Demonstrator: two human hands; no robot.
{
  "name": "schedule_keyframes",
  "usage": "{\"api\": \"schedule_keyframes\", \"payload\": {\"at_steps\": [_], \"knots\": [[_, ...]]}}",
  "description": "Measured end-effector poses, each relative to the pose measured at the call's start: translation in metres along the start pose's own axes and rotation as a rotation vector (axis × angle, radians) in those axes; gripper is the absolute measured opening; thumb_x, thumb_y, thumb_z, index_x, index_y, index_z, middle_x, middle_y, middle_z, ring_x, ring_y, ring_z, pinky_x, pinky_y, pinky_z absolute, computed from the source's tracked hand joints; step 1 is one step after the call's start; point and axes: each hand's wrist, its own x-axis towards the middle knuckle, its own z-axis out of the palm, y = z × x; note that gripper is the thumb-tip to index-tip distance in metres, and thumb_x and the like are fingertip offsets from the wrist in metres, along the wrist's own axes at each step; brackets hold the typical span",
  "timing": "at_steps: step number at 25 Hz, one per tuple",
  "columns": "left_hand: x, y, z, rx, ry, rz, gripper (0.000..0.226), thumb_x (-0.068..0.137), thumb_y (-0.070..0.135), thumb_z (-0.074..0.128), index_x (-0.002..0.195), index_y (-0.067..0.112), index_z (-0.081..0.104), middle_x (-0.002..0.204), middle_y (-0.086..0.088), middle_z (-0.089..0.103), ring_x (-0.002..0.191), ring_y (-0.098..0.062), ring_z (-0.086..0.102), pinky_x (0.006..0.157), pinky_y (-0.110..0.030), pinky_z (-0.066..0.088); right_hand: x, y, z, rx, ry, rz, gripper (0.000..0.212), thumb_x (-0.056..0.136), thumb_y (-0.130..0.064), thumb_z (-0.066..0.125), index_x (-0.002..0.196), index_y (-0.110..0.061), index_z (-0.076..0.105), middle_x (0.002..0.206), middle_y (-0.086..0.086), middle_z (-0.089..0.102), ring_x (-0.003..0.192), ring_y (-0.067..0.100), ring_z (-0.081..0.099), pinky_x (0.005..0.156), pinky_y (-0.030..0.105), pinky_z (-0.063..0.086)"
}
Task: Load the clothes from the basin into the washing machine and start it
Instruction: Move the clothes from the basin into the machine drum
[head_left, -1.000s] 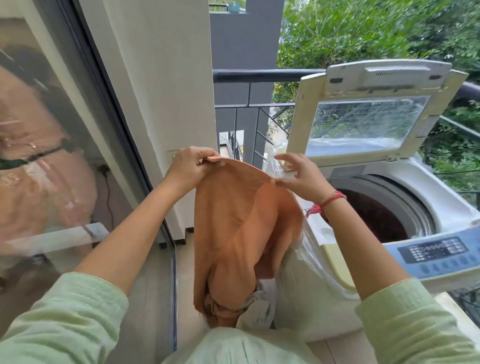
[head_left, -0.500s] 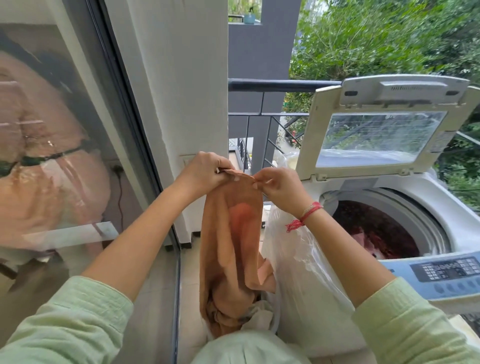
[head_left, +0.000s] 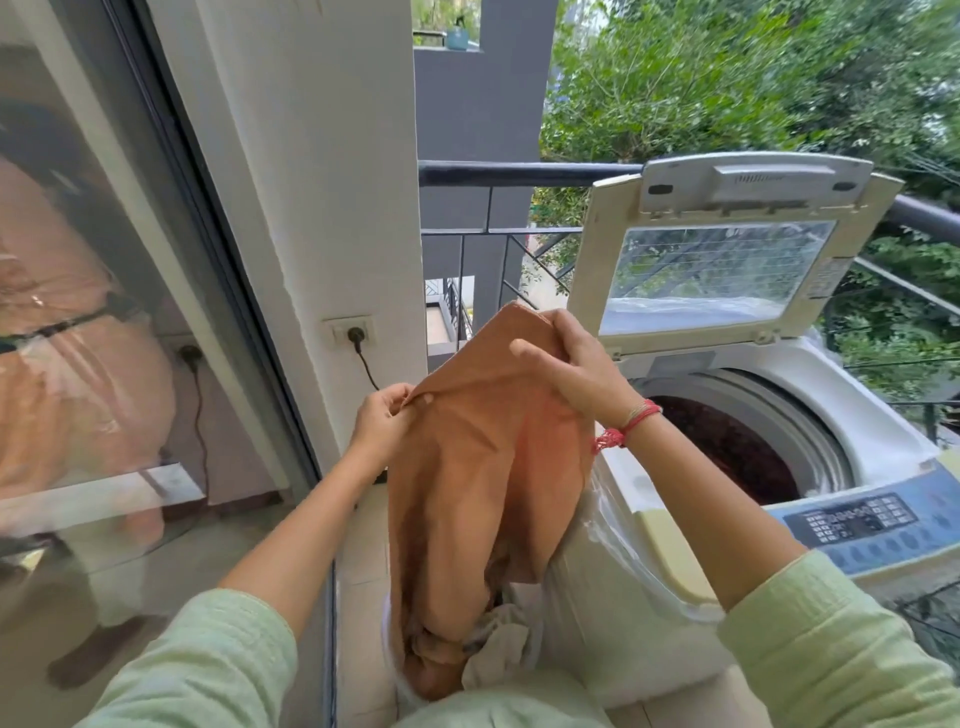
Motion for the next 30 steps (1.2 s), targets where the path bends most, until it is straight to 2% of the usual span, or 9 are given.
{"api": "schedule_keyframes", "payload": {"at_steps": [2,5,7,12,14,19,22,26,30], "knots": [[0.006,0.022,0.000,0.031,0.020,0.118,0.024,0.087,0.031,0.065,0.068,0.017,0.065,0.059,0.012,0.057,0.057,-0.006,0.047,0.053,-0.025,0.035,-0.001,0.008,-0.005,-0.026,0.009,-0.034,0.039,0.070,-0.042,0.072,0.103,-0.024,0.063,0.096,-0.002,0.068,0.091,0.013,0.063,0.079,0.028,0.051],[0.007,0.051,0.006,0.121,-0.053,0.288,0.022,0.077,0.044,0.072,0.063,0.028,0.064,0.055,0.013,0.056,0.053,-0.003,0.046,0.050,-0.022,0.035,0.010,0.003,-0.014,0.144,0.250,-0.035,0.020,0.073,-0.014,0.060,0.088,-0.012,0.073,0.083,0.009,0.069,0.079,0.005,0.063,0.077,0.029,0.053],[0.010,0.047,0.015,0.270,-0.128,0.232,0.022,0.066,0.044,0.080,0.067,0.025,0.069,0.063,0.009,0.064,0.058,-0.004,0.055,0.053,-0.024,0.043,0.018,-0.011,-0.024,0.219,0.401,-0.061,0.017,0.076,-0.004,0.057,0.080,-0.014,0.071,0.084,0.002,0.059,0.077,-0.009,0.054,0.073,0.010,0.045],[-0.002,-0.043,0.042,0.451,-0.163,-0.137,0.025,0.083,0.029,0.063,0.059,0.022,0.064,0.063,0.001,0.060,0.068,-0.021,0.057,0.056,-0.028,0.036,0.028,-0.021,-0.058,0.647,0.576,0.068,0.013,0.083,-0.014,0.054,0.071,-0.020,0.058,0.055,-0.015,0.055,0.055,0.000,0.050,0.055,0.015,0.042],[-0.012,-0.074,0.042,0.300,-0.124,-0.223,0.021,0.081,0.031,0.056,0.063,0.025,0.065,0.065,-0.001,0.062,0.071,-0.024,0.058,0.059,-0.028,0.038,0.015,-0.009,-0.072,0.366,0.576,-0.073,0.015,0.081,-0.027,0.057,0.069,-0.019,0.053,0.051,-0.011,0.048,0.048,0.005,0.042,0.049,0.018,0.035],[0.019,-0.025,0.030,0.224,0.211,-0.016,0.025,0.080,0.012,0.041,0.076,0.023,0.063,0.080,0.002,0.064,0.080,-0.020,0.056,0.066,-0.030,0.040,-0.003,0.045,-0.106,-0.814,-0.045,-0.202,0.077,0.057,-0.074,0.062,0.114,-0.026,0.048,0.091,-0.004,0.064,0.079,0.021,0.061,0.063,0.030,0.043],[0.048,0.036,0.011,0.394,0.197,0.195,0.020,0.079,0.020,0.044,0.063,0.020,0.055,0.059,-0.002,0.053,0.063,-0.019,0.047,0.055,-0.032,0.035,0.007,0.087,-0.131,-1.112,-0.161,-0.164,0.031,0.075,-0.042,0.063,0.099,-0.022,0.058,0.097,0.001,0.066,0.087,0.026,0.063,0.069,0.034,0.050],[0.056,0.139,0.022,0.565,0.253,0.454,0.023,0.080,0.029,0.048,0.068,0.013,0.061,0.060,-0.009,0.057,0.062,-0.018,0.050,0.056,-0.037,0.043,0.035,0.100,-0.191,-0.522,0.196,-0.098,0.019,0.076,-0.021,0.041,0.063,-0.012,0.052,0.076,0.004,0.051,0.069,0.022,0.051,0.060,0.026,0.036],[0.054,0.234,0.097,0.676,0.474,0.790,0.024,0.082,0.027,0.049,0.085,0.013,0.068,0.074,-0.015,0.067,0.069,-0.032,0.061,0.060,-0.038,0.045,0.070,0.100,-0.263,0.150,0.646,-0.034,0.027,0.072,-0.013,0.044,0.088,-0.007,0.065,0.087,0.006,0.055,0.077,0.014,0.053,0.070,0.022,0.042]]}}
